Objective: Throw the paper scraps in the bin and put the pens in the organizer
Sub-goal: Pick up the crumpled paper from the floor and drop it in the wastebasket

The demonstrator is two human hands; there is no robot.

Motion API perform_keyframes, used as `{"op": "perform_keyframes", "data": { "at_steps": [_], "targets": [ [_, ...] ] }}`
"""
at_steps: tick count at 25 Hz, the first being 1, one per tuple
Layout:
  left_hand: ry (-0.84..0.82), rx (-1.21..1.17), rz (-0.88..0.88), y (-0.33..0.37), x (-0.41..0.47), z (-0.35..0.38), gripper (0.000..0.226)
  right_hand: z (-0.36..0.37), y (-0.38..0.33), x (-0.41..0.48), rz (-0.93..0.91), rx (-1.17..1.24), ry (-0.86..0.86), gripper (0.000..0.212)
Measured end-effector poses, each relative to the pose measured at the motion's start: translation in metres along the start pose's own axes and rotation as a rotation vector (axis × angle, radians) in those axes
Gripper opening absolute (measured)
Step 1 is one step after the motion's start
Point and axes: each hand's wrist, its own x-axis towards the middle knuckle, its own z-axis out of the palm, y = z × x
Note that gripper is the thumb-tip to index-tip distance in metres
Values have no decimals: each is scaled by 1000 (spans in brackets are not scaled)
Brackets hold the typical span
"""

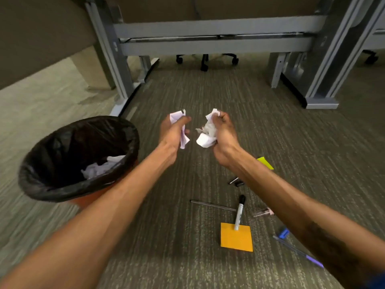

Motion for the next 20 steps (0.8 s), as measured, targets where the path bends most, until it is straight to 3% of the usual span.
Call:
{"op": "perform_keyframes", "data": {
  "at_steps": [3,10,14,20],
  "targets": [
    [115,46,59,37,-2,-71,13,64,6,-17,14,33,-100,7],
    [442,197,103,56,-16,-197,29,180,49,-42,-87,-207,-307,12],
    [494,252,-9,47,-18,-229,48,192,87,-53,-140,-357,-446,31],
    [511,289,-79,46,-20,-235,42,175,96,-50,-92,-412,-581,35]
  ]
}}
